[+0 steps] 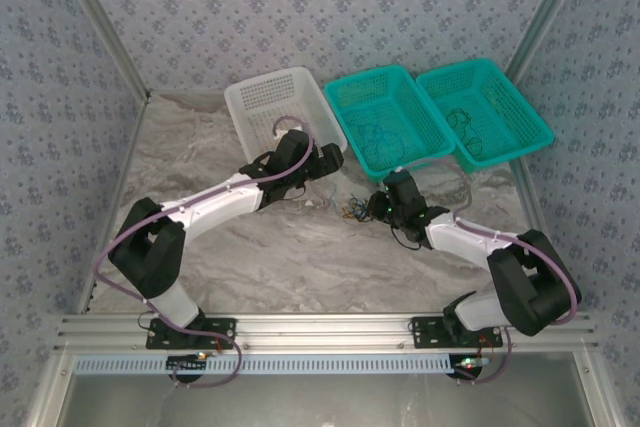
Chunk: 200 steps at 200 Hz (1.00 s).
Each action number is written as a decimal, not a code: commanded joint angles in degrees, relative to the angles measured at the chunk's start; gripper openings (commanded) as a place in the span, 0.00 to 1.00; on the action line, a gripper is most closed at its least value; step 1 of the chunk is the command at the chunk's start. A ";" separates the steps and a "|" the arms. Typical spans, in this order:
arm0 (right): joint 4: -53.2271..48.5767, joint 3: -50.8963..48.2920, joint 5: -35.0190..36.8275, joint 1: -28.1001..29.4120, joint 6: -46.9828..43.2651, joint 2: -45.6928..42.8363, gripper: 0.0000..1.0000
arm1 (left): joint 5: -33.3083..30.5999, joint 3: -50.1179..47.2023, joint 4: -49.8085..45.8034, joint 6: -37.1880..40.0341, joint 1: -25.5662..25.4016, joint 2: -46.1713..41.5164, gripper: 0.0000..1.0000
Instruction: Untangle the cables
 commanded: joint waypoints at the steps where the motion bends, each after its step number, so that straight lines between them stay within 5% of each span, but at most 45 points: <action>1: 2.80 -1.64 -1.04 -0.27 -1.57 -1.50 0.04 | 2.33 1.06 0.80 2.15 -0.34 1.54 1.00; 125: 0.30 -5.91 -9.25 -3.07 -18.80 -16.00 0.00 | 5.86 1.81 2.18 8.78 -1.99 4.60 0.99; 200: 0.90 -6.74 -14.92 -3.71 -24.91 -21.30 0.00 | 7.17 -3.23 5.52 22.77 -3.98 3.83 0.99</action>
